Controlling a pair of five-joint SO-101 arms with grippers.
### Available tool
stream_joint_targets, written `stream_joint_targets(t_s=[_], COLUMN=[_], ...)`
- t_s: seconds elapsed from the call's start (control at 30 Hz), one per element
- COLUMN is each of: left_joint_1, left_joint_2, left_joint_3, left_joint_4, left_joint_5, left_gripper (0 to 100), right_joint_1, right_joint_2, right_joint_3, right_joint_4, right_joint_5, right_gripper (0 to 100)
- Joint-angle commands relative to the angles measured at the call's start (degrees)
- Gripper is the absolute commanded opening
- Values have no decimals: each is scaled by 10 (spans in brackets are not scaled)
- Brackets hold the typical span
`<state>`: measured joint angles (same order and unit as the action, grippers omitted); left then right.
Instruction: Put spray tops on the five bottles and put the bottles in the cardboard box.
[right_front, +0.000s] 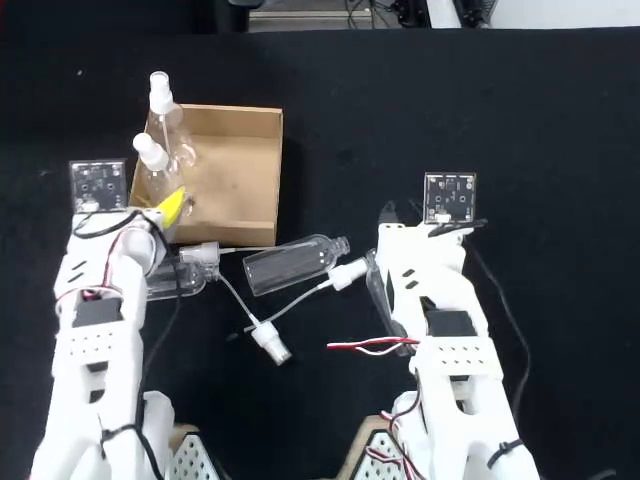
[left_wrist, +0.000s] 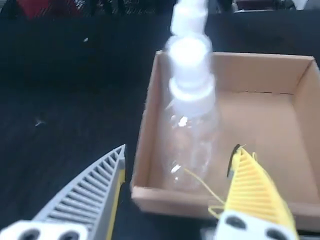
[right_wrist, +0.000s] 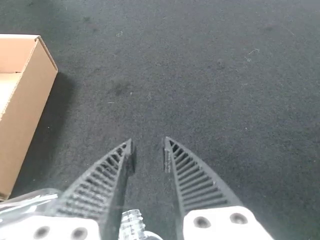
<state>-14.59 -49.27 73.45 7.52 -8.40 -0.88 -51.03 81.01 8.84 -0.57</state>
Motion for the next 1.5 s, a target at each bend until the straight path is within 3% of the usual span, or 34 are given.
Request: stream_joint_targets(t_s=[0.0,0.2,0.43,0.67,1.0,1.2,1.47], left_joint_1=[-64,-159,-186,-184,-124,-119,-117], left_joint_2=[-65,-113,-105,79,380,483,523], left_joint_3=[-47,-49,-97,-312,-632,-709,-748], left_joint_4=[89,106,143,249,442,452,455], left_joint_5=[3,2,-46,-56,-91,-91,-92], left_gripper=[310,308,307,311,311,311,311], right_joint_1=[10,10,10,10,10,10,10], right_joint_2=[-23,-23,-23,-23,-23,-23,-23], right_joint_3=[-6,-6,-4,-4,-3,-3,-3], right_joint_4=[-14,-14,-14,-14,-14,-14,-15], right_joint_5=[-4,-4,-4,-4,-4,-4,-4], right_gripper=[83,83,83,83,83,83,83])
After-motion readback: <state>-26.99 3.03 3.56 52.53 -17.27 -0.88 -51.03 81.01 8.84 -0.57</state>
